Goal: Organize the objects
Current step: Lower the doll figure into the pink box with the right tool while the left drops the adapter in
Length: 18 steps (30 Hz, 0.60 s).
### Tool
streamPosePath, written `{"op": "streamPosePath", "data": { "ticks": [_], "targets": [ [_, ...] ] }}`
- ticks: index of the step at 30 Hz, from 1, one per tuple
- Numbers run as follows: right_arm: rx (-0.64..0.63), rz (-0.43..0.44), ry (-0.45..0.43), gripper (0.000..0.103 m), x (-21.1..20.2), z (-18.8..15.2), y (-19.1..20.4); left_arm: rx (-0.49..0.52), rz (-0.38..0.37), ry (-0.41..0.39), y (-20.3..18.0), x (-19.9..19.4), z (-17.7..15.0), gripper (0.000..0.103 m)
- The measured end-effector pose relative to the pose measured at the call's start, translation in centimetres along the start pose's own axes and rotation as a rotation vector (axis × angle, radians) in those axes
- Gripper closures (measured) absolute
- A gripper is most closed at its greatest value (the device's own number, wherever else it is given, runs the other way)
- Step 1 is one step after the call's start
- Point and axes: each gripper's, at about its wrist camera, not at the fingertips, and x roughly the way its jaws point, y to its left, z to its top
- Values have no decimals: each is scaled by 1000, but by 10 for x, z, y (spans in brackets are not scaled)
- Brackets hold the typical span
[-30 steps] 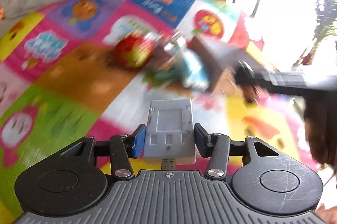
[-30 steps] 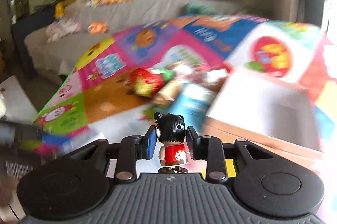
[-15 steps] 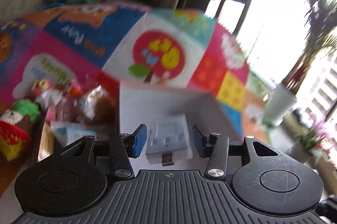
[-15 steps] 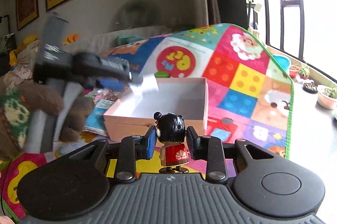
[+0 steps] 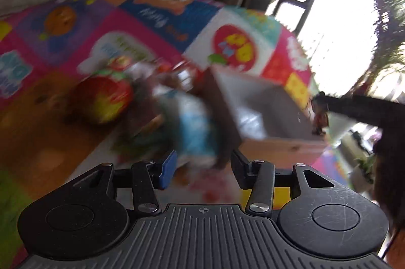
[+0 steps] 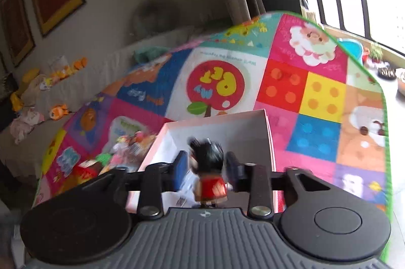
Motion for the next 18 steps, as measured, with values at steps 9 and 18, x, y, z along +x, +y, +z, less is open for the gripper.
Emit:
{"op": "streamPosePath", "data": {
  "ticks": [9, 18],
  "targets": [
    [-137, -46, 8, 11, 1, -51, 31, -34, 79, -27, 50, -15, -26, 52],
    [-216, -23, 152, 0, -8, -132, 49, -130, 106, -169, 77, -9, 46, 51]
  ]
}}
